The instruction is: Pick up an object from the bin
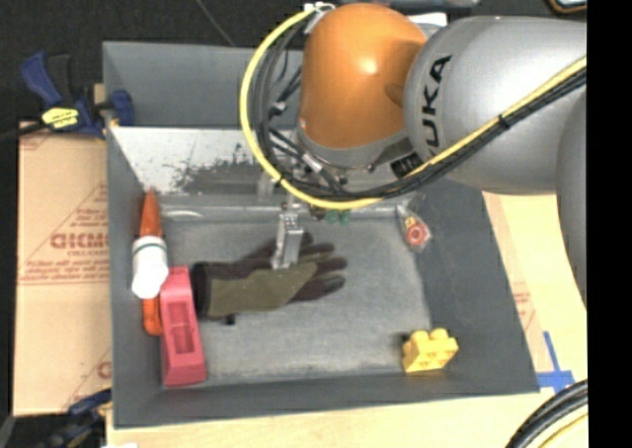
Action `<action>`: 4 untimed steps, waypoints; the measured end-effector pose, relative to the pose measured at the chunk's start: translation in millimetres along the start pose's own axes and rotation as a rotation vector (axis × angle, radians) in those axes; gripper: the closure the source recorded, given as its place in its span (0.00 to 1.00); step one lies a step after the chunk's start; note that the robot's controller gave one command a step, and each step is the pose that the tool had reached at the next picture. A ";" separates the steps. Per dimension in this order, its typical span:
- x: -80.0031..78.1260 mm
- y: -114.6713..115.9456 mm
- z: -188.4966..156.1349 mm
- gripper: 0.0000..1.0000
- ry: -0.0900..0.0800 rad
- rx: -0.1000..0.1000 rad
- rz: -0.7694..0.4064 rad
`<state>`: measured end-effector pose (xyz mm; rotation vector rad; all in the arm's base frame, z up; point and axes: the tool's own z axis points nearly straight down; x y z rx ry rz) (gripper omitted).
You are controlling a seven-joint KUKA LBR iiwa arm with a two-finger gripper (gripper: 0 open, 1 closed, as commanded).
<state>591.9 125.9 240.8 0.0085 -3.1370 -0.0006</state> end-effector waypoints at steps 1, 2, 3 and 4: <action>-1.4 -1.0 -5.2 0.00 -0.009 -0.001 0.004; 3.6 -39.8 99.9 0.00 -0.010 0.001 -0.270; 15.4 -68.5 169.5 0.00 -0.019 -0.002 -0.175; -4.5 -62.5 169.1 0.00 -0.018 -0.001 -0.185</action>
Offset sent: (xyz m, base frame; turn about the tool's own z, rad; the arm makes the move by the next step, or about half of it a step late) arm -0.0090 -0.0647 -0.1708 -0.4487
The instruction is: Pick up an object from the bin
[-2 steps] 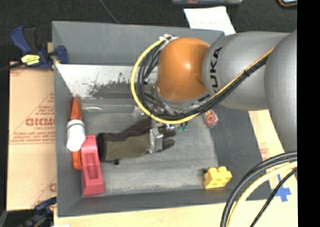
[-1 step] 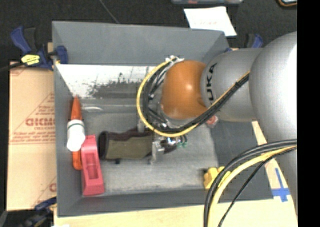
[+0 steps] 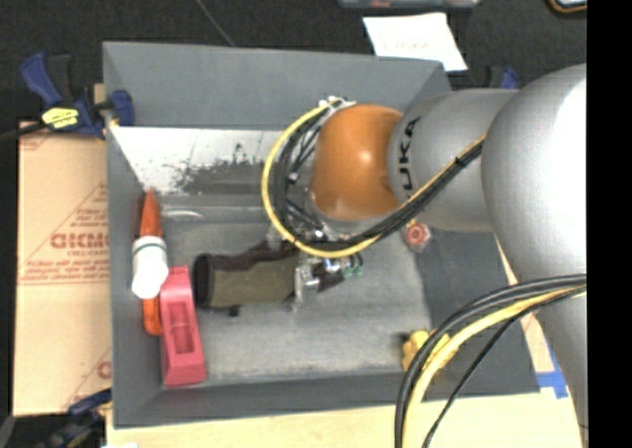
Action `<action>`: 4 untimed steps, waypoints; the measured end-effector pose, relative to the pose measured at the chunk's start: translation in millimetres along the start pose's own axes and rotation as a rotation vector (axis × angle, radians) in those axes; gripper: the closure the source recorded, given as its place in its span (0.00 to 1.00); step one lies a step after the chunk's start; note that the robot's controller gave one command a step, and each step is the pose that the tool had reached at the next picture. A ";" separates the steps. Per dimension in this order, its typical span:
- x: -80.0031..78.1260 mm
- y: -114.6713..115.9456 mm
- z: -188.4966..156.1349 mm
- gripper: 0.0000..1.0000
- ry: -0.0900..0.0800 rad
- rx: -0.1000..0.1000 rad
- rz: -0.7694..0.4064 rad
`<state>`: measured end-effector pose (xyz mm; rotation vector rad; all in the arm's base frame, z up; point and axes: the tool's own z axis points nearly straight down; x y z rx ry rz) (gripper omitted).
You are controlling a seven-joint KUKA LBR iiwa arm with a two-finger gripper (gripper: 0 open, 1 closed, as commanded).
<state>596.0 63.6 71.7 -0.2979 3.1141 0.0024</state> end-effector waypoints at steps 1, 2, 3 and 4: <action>2.2 80.6 0.4 0.00 -0.002 -0.002 -0.313; -1.9 -0.4 -2.0 1.00 -0.007 0.002 -0.006; -1.8 -0.1 -2.2 1.00 -0.007 0.001 -0.006; 0.7 -0.1 -27.9 1.00 0.003 0.000 -0.005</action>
Offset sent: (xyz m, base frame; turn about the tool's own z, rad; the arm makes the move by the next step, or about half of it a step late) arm -0.0004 0.0015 0.0000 -0.0083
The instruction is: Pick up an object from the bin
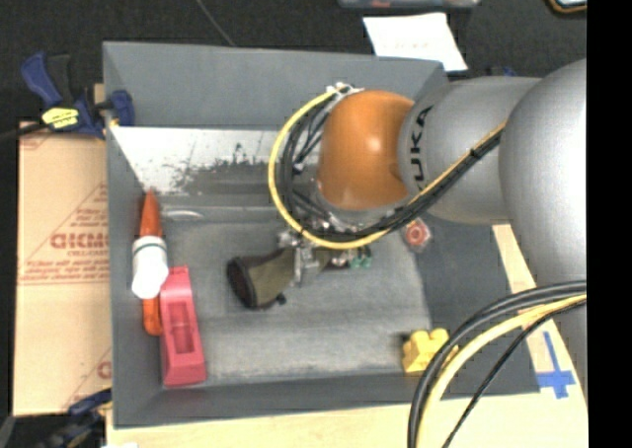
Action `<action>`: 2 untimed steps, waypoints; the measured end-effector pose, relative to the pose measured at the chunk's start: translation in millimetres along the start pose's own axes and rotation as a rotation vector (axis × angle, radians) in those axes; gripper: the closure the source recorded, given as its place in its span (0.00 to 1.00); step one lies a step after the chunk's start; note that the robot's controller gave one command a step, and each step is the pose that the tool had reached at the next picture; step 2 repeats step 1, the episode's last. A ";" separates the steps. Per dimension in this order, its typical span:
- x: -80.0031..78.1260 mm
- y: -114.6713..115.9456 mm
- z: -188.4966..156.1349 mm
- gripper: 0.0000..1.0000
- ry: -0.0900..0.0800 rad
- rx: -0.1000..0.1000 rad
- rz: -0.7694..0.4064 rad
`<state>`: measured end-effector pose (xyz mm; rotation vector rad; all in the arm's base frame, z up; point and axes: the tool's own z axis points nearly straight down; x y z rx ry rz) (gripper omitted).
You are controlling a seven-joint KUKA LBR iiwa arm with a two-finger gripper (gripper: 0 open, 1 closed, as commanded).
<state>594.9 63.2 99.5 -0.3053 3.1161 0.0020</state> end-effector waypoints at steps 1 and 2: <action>-2.9 -0.6 -42.9 1.00 -0.007 0.002 0.001; -2.9 -0.6 -42.9 1.00 -0.007 0.002 0.001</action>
Offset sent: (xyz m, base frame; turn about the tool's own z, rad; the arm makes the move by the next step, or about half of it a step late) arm 0.0017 -0.0002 0.0640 0.0007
